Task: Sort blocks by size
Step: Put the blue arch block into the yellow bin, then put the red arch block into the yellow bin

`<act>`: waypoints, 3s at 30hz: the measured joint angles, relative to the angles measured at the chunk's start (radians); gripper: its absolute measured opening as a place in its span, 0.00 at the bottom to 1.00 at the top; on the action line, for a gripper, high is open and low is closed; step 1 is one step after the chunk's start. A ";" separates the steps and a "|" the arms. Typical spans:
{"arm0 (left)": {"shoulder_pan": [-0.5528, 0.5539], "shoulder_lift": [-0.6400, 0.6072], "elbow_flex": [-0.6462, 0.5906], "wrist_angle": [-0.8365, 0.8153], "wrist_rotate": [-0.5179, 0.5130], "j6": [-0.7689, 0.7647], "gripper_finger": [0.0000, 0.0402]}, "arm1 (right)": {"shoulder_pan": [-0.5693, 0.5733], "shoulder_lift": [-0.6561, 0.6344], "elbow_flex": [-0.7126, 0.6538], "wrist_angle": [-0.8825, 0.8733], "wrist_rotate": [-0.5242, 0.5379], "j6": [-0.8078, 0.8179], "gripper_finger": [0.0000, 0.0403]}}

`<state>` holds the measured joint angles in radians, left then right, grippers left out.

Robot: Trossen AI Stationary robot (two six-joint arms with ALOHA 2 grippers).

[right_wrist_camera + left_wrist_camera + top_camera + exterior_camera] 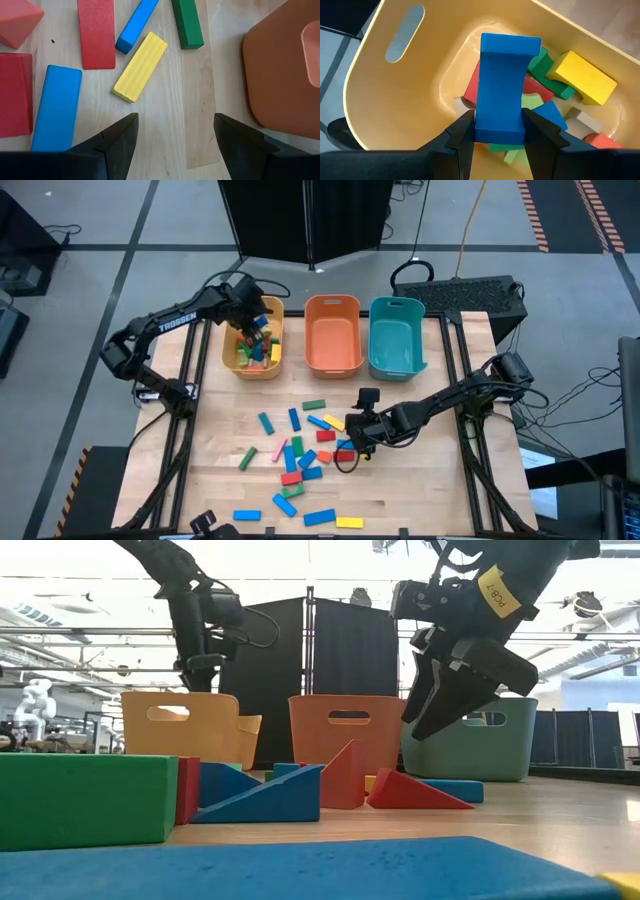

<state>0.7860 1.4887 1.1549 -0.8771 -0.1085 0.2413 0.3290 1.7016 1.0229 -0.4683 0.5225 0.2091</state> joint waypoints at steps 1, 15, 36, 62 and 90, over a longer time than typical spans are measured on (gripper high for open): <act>0.000 0.000 0.000 -0.001 0.000 0.000 0.34 | 0.000 0.000 0.000 0.000 0.000 0.000 0.61; -0.001 0.000 0.000 -0.002 0.019 -0.034 0.41 | 0.000 0.000 0.000 0.000 -0.004 0.006 0.61; -0.086 0.000 0.000 0.035 0.026 -0.079 0.60 | -0.060 0.022 0.000 0.322 -0.140 -0.116 0.61; -0.774 -0.002 0.001 0.003 -0.205 -0.415 0.60 | -0.044 0.161 0.000 0.572 -0.293 -0.184 0.61; -1.169 -0.083 -0.060 0.012 -0.214 -0.653 0.60 | 0.004 0.160 0.000 0.622 -0.287 -0.139 0.61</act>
<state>-0.3828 1.4057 1.0954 -0.8653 -0.3222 -0.4122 0.3329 1.8618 1.0233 0.1539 0.2352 0.0700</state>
